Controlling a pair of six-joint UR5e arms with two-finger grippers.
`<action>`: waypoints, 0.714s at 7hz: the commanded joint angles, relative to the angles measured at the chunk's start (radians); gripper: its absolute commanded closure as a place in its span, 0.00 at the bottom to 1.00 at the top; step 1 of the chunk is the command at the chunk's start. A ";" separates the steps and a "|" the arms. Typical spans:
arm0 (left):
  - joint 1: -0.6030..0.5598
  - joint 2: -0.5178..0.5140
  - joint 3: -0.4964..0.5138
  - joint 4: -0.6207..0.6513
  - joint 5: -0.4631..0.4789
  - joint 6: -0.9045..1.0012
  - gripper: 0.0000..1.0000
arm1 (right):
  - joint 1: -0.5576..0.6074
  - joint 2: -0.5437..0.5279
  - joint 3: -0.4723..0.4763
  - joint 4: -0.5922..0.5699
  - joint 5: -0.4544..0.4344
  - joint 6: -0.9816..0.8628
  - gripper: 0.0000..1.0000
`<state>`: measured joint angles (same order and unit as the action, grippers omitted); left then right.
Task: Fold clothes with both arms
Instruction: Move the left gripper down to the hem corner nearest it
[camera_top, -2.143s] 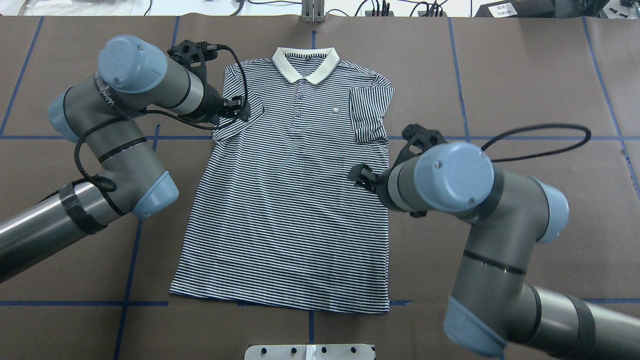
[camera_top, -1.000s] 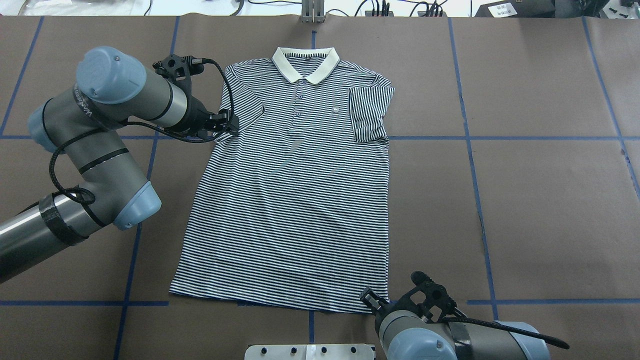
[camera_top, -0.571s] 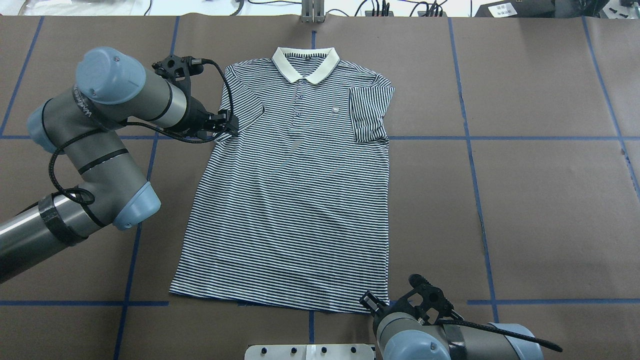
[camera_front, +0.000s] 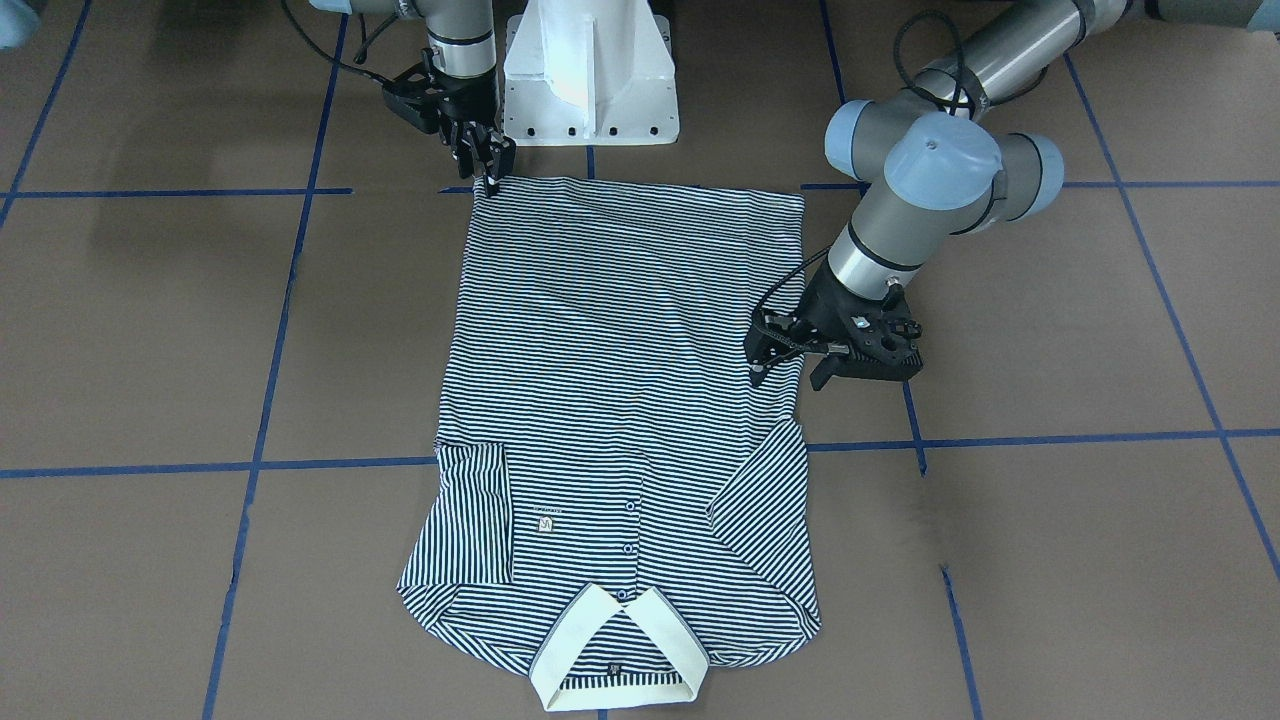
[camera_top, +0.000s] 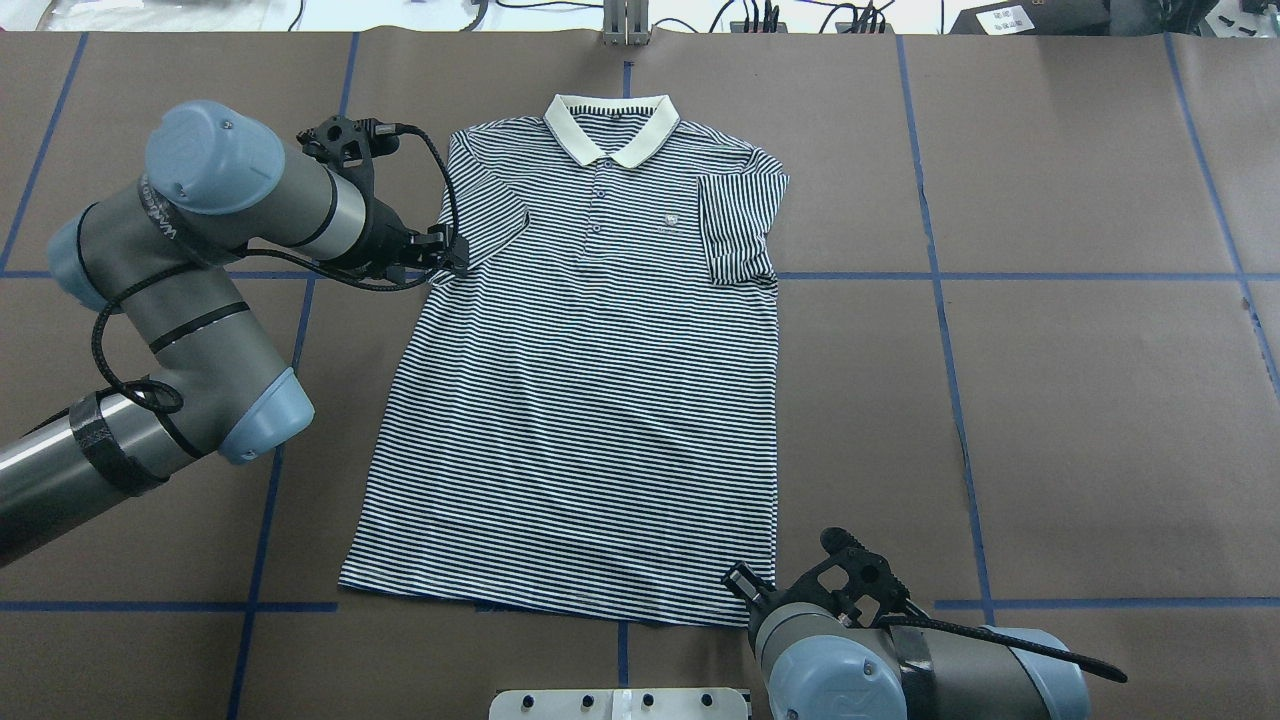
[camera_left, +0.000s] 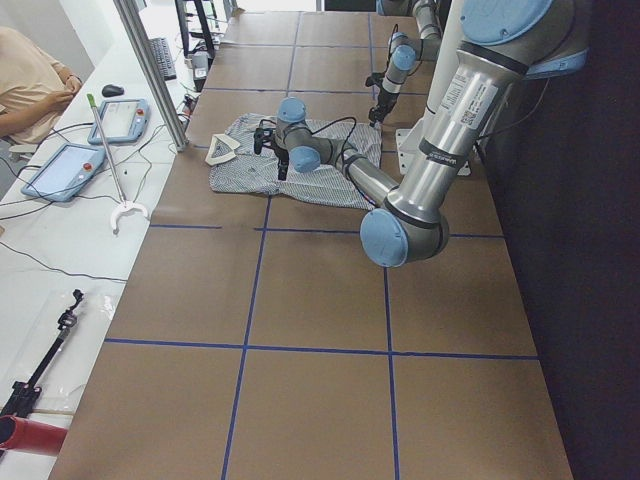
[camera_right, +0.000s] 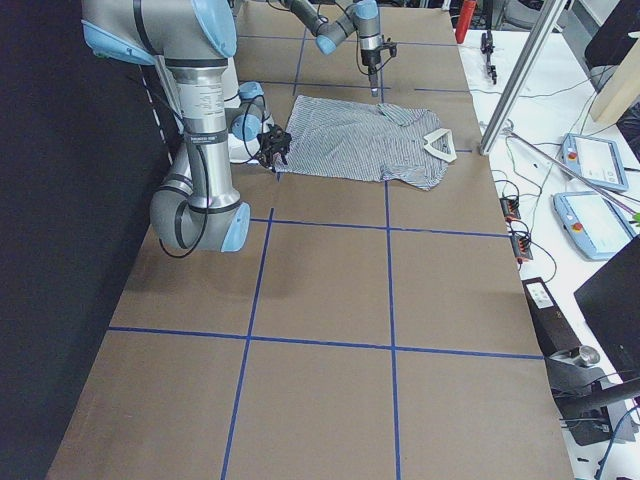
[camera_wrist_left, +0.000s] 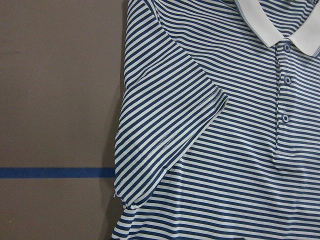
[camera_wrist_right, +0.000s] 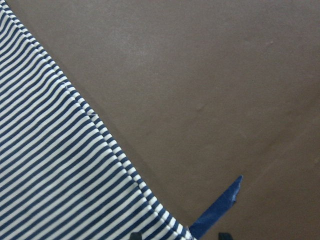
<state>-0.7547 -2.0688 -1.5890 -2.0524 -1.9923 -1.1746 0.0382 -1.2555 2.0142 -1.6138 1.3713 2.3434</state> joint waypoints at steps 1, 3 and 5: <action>0.002 0.012 -0.002 0.001 0.003 0.003 0.20 | 0.000 0.002 0.000 0.000 0.000 -0.001 0.41; 0.002 0.027 -0.008 0.000 0.004 0.007 0.20 | -0.001 0.004 -0.002 0.000 0.000 -0.001 0.45; 0.000 0.027 -0.009 0.000 0.004 0.007 0.20 | -0.004 0.004 -0.009 0.000 0.002 -0.001 0.50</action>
<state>-0.7540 -2.0426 -1.5975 -2.0524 -1.9881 -1.1676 0.0350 -1.2520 2.0082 -1.6138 1.3718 2.3424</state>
